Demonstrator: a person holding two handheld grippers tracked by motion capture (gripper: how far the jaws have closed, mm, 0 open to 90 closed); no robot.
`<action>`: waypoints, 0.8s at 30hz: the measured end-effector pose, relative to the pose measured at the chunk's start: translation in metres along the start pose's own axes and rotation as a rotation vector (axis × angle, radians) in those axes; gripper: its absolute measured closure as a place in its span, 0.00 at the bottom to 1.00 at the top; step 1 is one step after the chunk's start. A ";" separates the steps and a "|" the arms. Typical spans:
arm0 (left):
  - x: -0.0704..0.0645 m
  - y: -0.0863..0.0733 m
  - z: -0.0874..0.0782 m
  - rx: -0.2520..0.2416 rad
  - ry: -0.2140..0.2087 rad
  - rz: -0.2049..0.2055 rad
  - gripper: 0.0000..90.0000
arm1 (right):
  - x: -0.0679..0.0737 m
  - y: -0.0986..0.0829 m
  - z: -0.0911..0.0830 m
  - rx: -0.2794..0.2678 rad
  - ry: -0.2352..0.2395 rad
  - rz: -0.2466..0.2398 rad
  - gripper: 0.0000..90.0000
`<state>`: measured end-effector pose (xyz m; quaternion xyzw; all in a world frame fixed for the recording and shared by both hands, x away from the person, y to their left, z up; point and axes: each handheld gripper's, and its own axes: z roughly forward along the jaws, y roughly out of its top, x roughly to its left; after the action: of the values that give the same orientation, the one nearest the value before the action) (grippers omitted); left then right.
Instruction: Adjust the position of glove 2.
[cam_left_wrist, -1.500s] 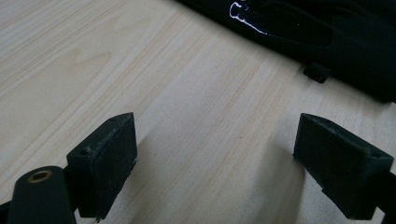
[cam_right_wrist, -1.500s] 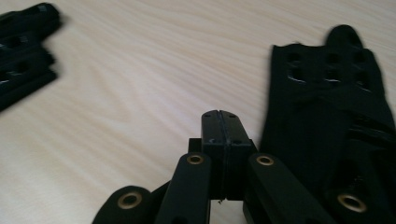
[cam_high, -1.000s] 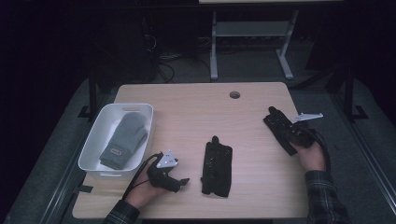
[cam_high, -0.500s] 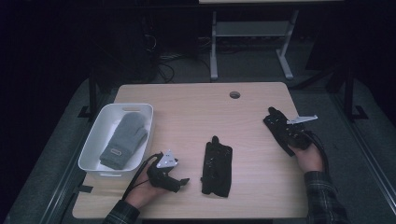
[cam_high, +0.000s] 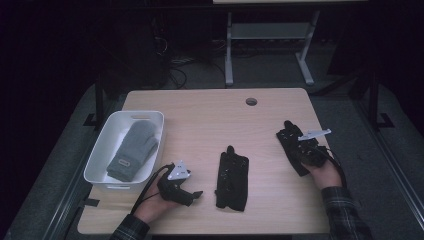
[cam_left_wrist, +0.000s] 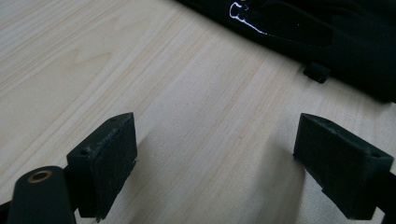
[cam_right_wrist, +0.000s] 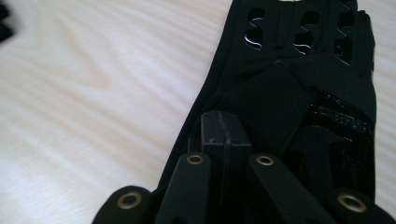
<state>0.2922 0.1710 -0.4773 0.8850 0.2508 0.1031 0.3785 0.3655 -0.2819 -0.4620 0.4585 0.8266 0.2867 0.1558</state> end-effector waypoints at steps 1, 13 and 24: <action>0.000 0.000 0.000 -0.001 0.000 0.000 0.14 | 0.003 -0.001 -0.001 0.002 0.006 -0.006 1.00; 0.000 0.000 0.000 -0.006 0.001 0.000 0.14 | 0.032 -0.009 -0.010 0.028 0.076 -0.057 1.00; 0.000 0.000 0.000 -0.005 0.001 0.000 0.14 | 0.059 -0.017 -0.019 0.045 0.127 -0.097 1.00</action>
<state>0.2923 0.1709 -0.4777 0.8840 0.2505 0.1042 0.3806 0.3125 -0.2454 -0.4571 0.4022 0.8623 0.2888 0.1068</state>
